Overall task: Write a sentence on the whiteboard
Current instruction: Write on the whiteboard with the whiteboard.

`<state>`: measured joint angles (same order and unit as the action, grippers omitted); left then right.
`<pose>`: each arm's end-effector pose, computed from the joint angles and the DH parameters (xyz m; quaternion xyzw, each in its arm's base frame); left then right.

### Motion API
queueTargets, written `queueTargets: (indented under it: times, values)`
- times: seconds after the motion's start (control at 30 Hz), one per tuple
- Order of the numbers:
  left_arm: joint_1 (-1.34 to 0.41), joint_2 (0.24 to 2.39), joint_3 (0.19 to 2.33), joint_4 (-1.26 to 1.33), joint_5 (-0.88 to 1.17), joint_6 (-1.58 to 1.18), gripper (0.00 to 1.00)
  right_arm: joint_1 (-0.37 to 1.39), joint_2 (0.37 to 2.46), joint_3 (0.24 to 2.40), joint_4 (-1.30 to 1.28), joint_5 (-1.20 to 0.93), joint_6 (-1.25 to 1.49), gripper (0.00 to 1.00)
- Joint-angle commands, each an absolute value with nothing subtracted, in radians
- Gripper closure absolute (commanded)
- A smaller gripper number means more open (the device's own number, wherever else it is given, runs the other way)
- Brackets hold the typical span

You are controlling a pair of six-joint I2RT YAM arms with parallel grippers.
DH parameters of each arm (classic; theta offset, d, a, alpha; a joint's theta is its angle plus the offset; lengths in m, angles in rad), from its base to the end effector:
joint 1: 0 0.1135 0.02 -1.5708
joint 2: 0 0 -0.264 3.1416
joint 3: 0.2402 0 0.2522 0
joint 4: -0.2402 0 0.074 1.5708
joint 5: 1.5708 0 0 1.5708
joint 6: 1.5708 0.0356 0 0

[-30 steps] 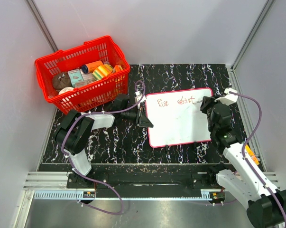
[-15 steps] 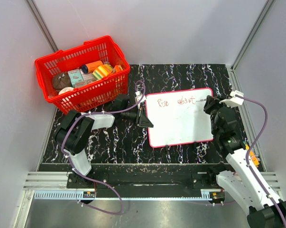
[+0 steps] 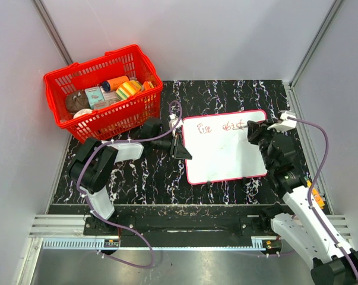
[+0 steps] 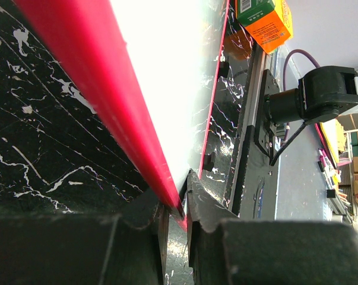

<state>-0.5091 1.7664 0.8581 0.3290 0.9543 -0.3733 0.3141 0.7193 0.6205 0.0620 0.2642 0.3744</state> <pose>0.2901 -0.1952 0.1645 0.2710 0.7647 -0.5457 0.2096 0.1735 0.0466 0.3190 0.1129 0.7106 0.1429 0.6796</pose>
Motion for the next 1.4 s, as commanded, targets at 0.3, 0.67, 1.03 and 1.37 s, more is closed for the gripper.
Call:
queueTargets:
  times: [0.3, 0.67, 1.03, 1.37]
  values:
    - [-0.546, 1.772, 0.865, 0.268, 0.874, -0.27, 1.0, 0.579, 0.77, 0.614, 0.163, 0.25, 0.383, 1.0]
    - [-0.546, 1.772, 0.867, 0.265, 0.874, -0.268, 1.0, 0.833, 0.873, 0.627, 0.248, 0.425, 0.276, 1.0]
    - [-0.546, 1.772, 0.867, 0.264, 0.874, -0.268, 1.0, 0.936, 0.914, 0.617, 0.259, 0.64, 0.242, 1.0]
    - [-0.546, 1.77, 0.867, 0.262, 0.876, -0.267, 1.0, 0.936, 0.923, 0.591, 0.287, 0.67, 0.247, 1.0]
